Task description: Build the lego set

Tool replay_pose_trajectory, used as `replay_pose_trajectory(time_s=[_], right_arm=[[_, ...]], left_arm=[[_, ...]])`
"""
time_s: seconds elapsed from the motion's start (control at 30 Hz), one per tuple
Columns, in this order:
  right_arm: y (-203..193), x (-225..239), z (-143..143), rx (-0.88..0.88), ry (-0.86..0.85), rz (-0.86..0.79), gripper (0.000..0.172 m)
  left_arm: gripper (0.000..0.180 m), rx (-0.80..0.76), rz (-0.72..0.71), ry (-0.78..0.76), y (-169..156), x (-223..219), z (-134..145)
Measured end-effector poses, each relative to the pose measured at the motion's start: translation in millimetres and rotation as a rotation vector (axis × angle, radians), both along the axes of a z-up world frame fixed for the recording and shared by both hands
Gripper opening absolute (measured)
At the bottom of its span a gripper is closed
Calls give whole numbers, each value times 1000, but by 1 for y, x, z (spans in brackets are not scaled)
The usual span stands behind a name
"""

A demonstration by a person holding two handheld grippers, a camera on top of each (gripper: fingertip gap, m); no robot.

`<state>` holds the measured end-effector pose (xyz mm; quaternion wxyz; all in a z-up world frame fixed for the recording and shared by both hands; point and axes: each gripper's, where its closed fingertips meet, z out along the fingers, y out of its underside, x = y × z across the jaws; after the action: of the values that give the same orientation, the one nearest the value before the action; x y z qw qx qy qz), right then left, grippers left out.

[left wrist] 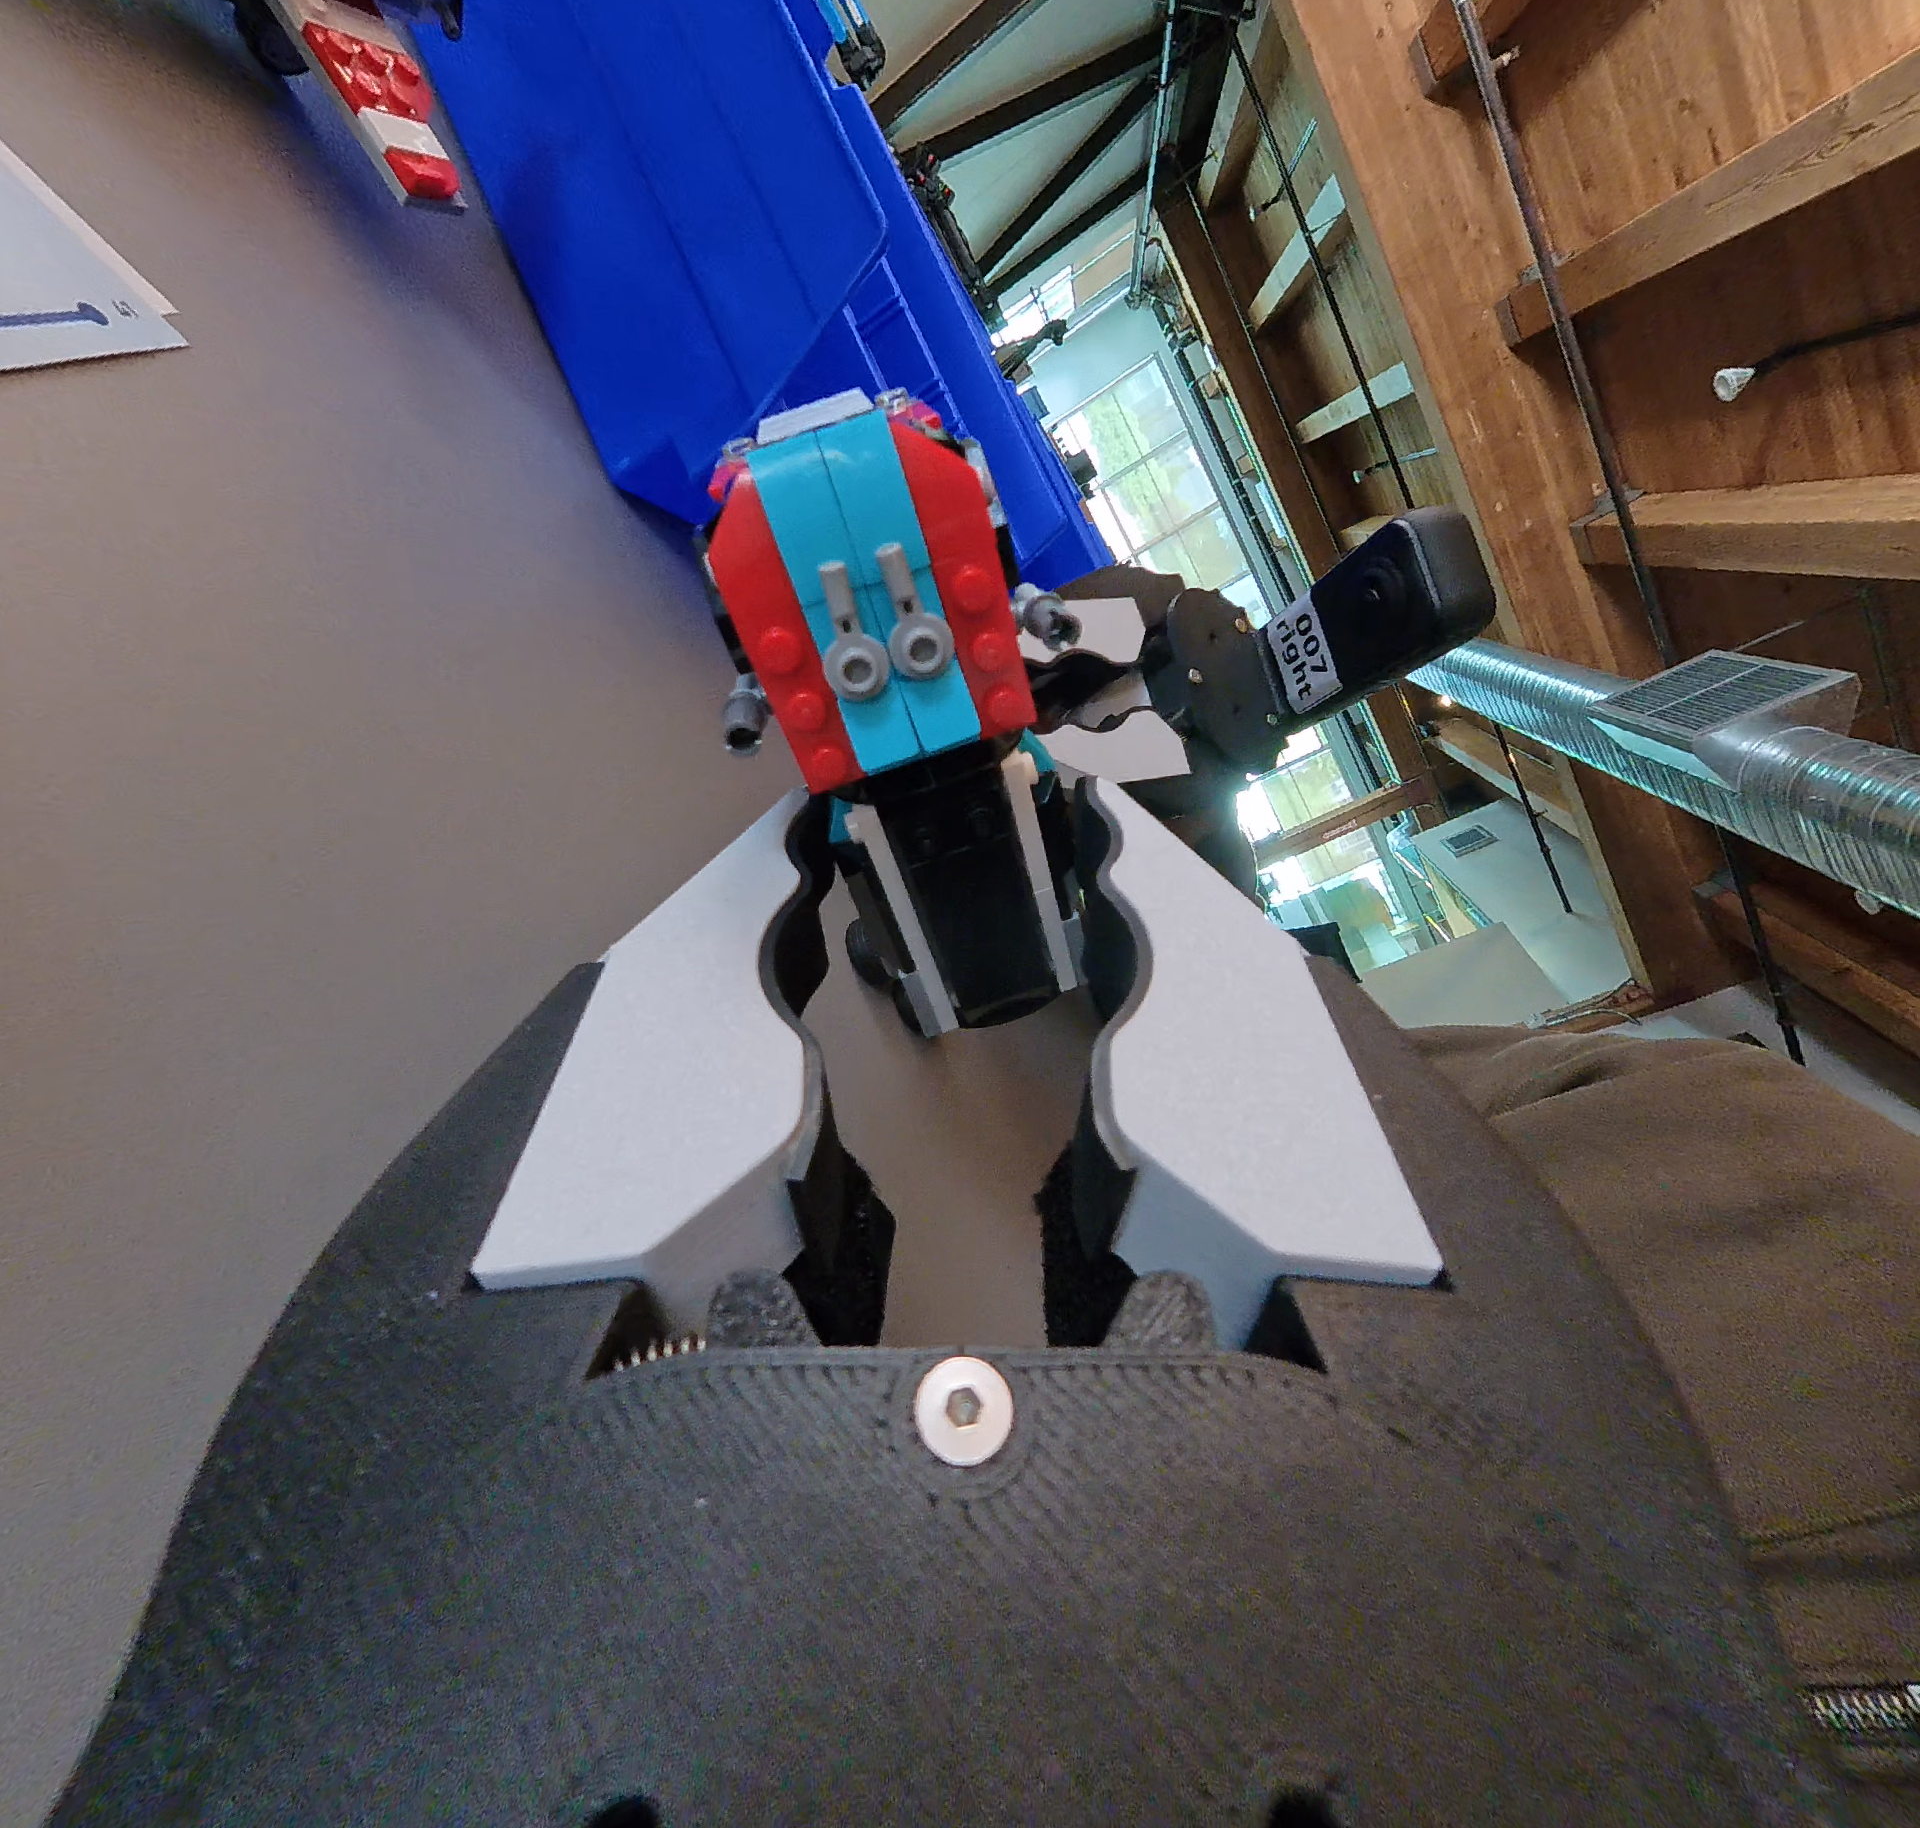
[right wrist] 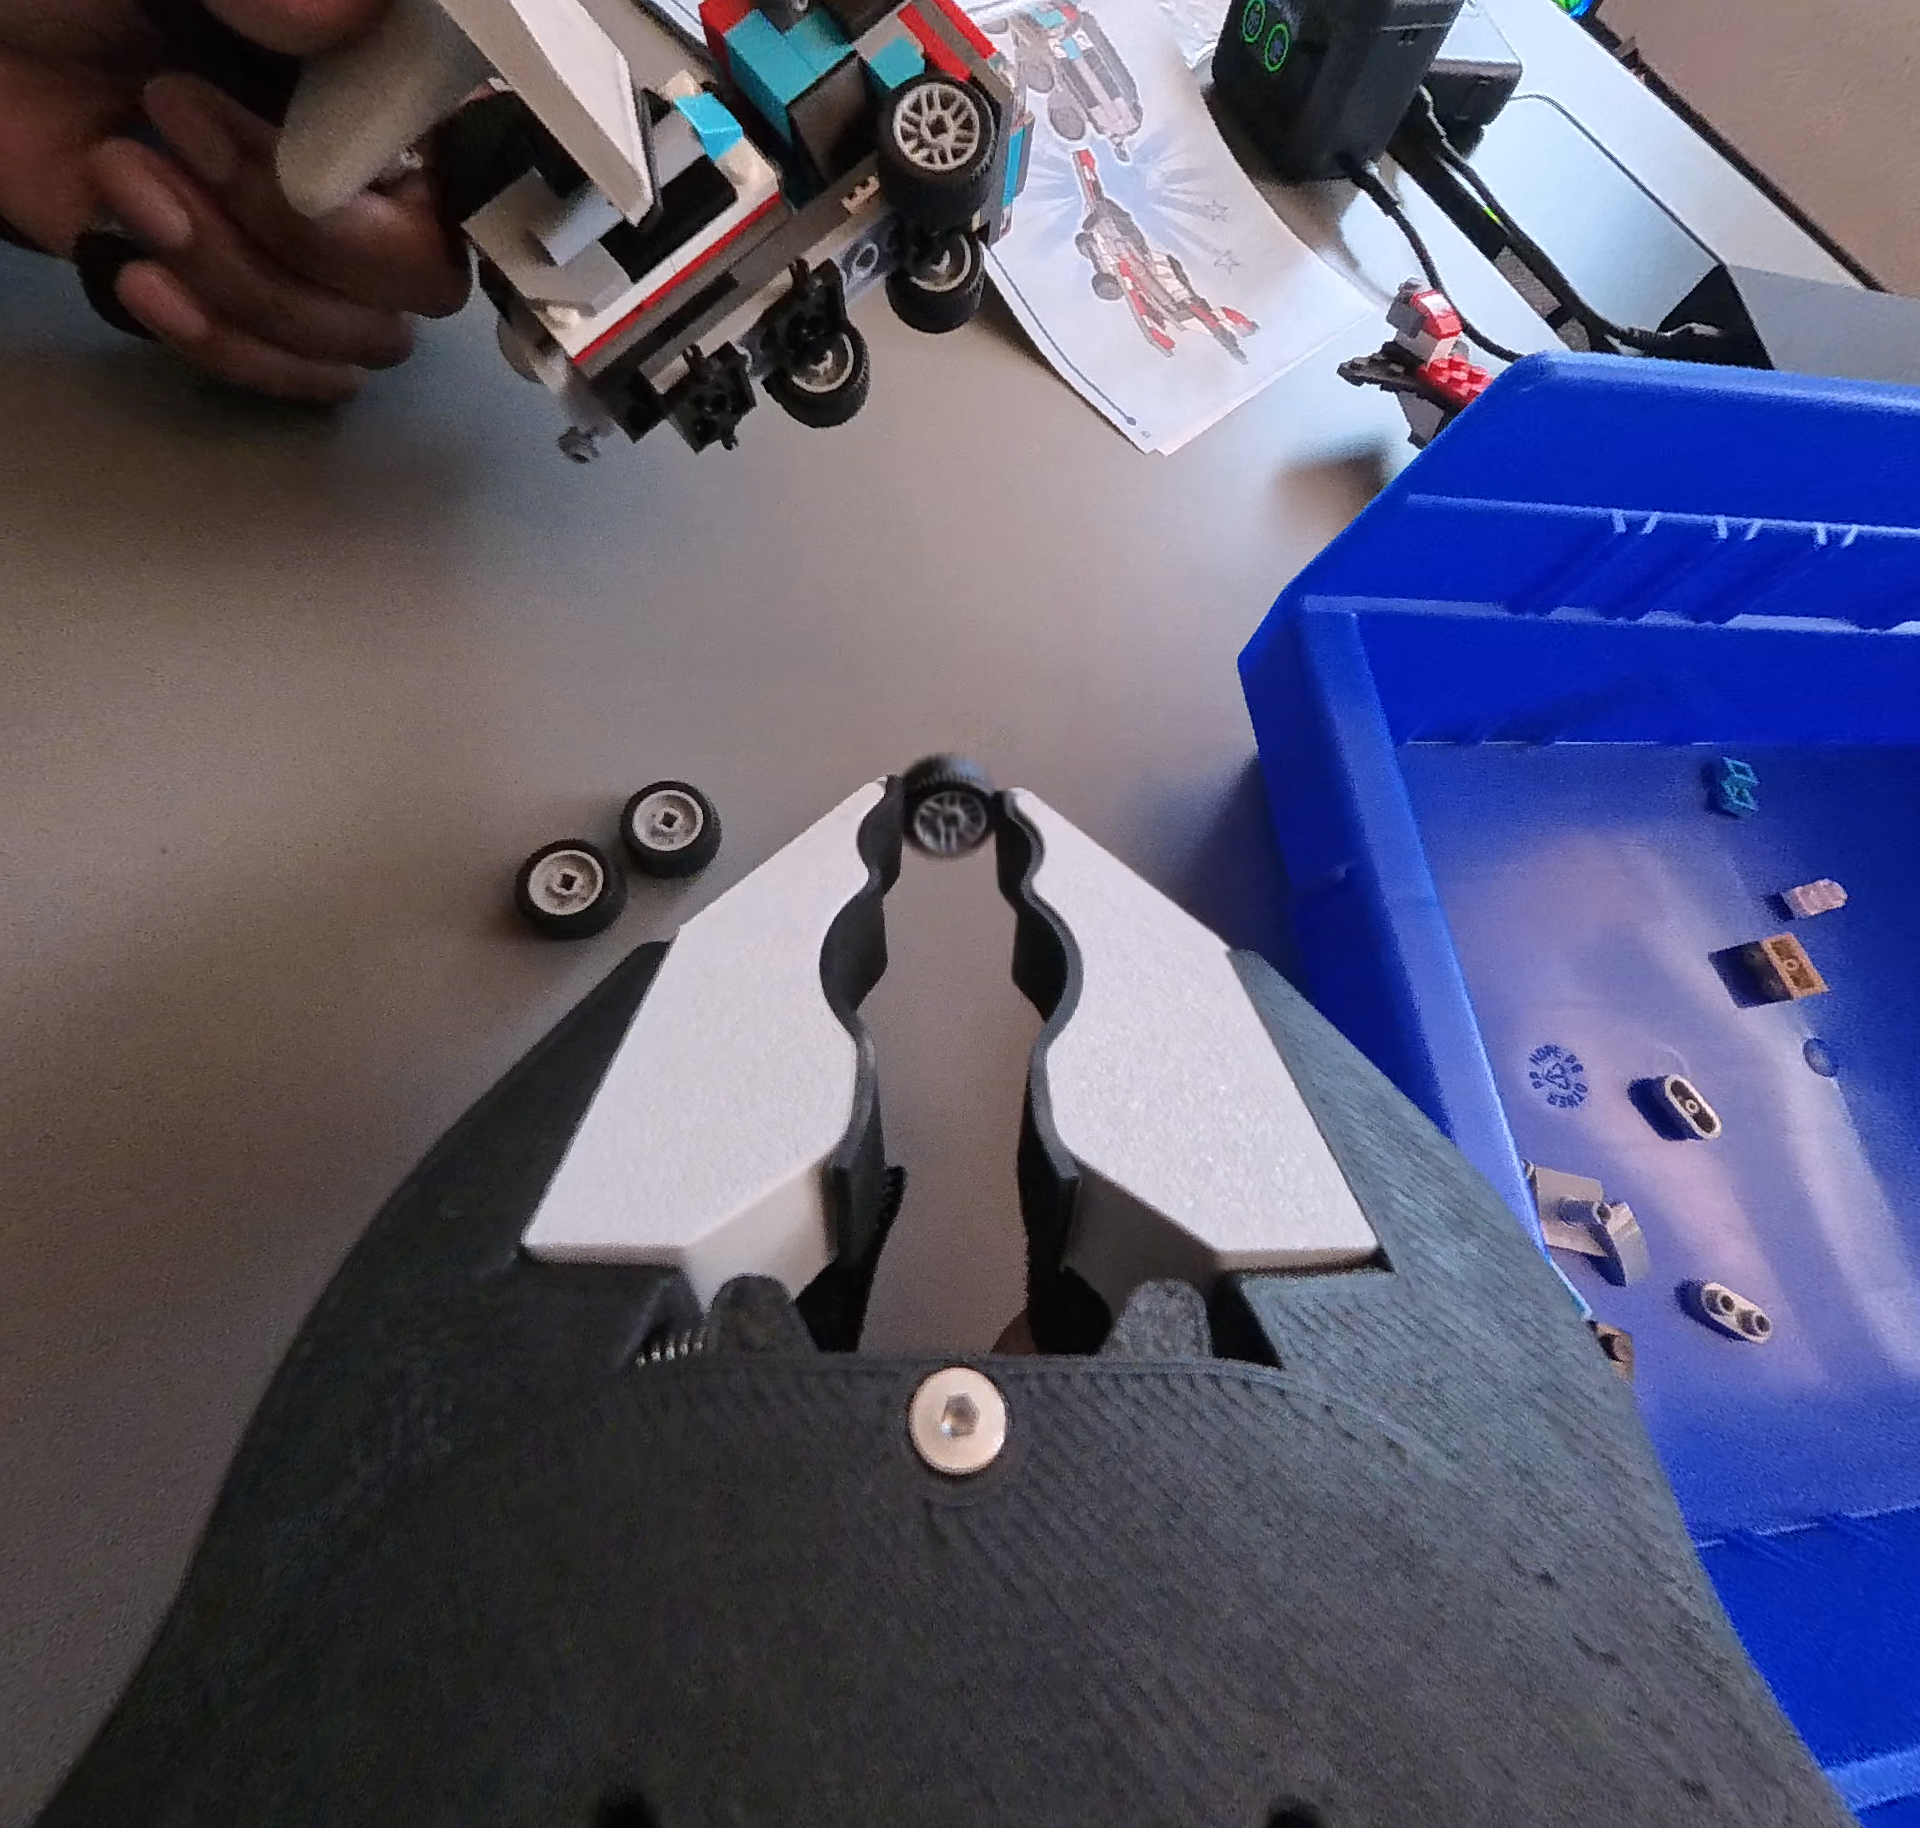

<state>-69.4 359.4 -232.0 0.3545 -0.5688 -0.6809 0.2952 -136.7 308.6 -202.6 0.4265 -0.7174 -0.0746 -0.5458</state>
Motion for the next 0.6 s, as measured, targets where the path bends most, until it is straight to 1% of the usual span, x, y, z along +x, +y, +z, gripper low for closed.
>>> replay_pose_trajectory(time_s=[0.3,0.47,0.53,0.6], right_arm=[[4,10,-6,-19,-54,-5,20],[-15,22,-3,-68,-64,112,26],[-30,27,-7,-96,-80,182,28],[-40,31,-16,-96,-123,232,30]], left_arm=[[47,0,0,1,0,0,0],[47,0,-2,1,-1,1,0],[47,0,-2,-1,-1,1,0],[47,-1,-4,0,-1,1,0]])
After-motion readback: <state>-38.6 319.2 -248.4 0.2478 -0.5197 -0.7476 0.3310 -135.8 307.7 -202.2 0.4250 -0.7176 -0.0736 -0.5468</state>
